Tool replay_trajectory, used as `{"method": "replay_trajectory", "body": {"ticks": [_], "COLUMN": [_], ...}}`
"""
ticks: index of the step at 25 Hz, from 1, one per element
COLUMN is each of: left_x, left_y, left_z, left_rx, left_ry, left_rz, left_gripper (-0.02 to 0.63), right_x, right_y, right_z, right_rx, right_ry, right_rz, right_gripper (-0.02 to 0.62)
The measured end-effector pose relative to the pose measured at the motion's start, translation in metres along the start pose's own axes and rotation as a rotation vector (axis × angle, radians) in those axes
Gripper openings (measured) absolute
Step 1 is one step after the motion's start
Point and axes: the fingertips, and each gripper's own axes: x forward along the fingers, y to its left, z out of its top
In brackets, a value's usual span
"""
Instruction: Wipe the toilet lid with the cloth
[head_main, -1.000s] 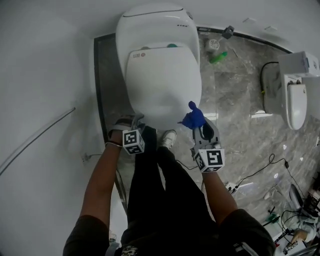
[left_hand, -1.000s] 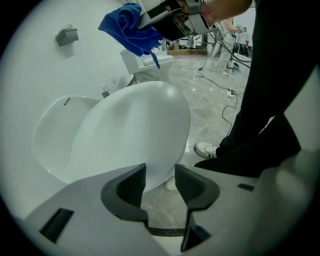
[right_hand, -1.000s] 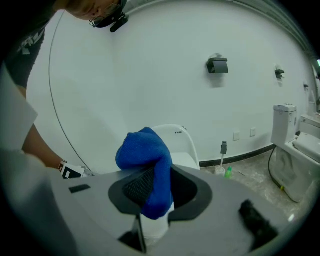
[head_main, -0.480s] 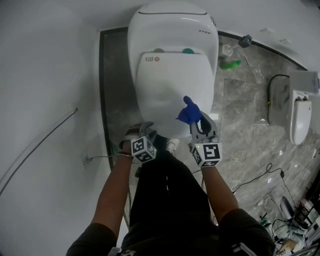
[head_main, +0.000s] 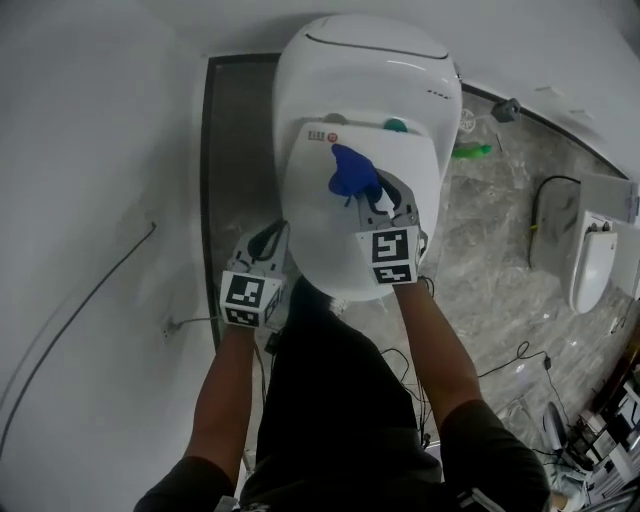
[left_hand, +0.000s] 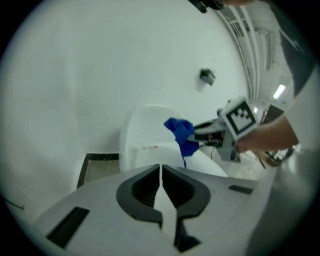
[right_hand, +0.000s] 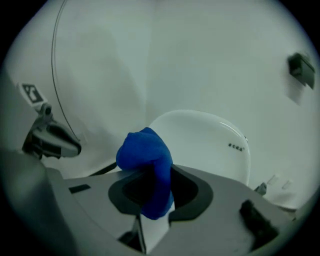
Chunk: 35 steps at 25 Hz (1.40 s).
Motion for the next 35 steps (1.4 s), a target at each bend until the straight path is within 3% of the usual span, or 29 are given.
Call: {"method": "replay_trajectory", "body": {"ticks": [2,6,9,11,13,16,18,21,25,27,35], "left_x": [0.016,0.042,0.050,0.049,0.046,0.041,0.039,0.038,0.038,0.038,0.047], "left_y": [0.017,0.039,0.051,0.058,0.064,0.068,0.066,0.066,0.063,0.060,0.058], "left_z": [0.031,0.070,0.077,0.071,0.059,0.044,0.036,0.030,0.032,0.033,0.031], "left_rx": [-0.052,-0.052,-0.038,-0.043,-0.055,-0.075,-0.083,-0.094,-0.103,-0.097,-0.076], "left_ry": [-0.068,-0.127,-0.126,-0.107,-0.082,-0.055,-0.044,-0.036,-0.038,-0.036,-0.009], "left_rz": [0.006,0.035,0.060,0.072,0.084,0.091,0.089,0.094,0.103,0.102,0.095], "left_gripper": [0.017,0.012,0.012,0.012,0.012,0.012,0.012,0.012,0.012,0.012,0.012], "right_x": [0.024,0.069,0.096,0.098,0.089,0.066,0.058,0.072,0.104,0.113,0.118], "right_y": [0.000,0.003,0.015,0.027,0.036,0.043,0.041,0.035,0.048,0.051,0.029], "right_z": [0.009,0.011,-0.011,-0.024,-0.030,-0.019,-0.003,0.008,-0.013,-0.022,-0.027], "right_rx": [-0.115,-0.392,-0.542,-0.519,-0.427,-0.184,-0.037,-0.013,-0.175,-0.202,-0.061], "right_ry": [0.040,0.157,0.299,0.358,0.385,0.349,0.289,0.255,0.385,0.429,0.373], "right_rz": [-0.009,-0.025,0.061,0.159,0.255,0.381,0.414,0.374,0.361,0.343,0.223], "right_gripper": [0.084,0.084,0.086,0.133,0.192,0.225,0.227,0.227,0.222,0.117,0.083]}}
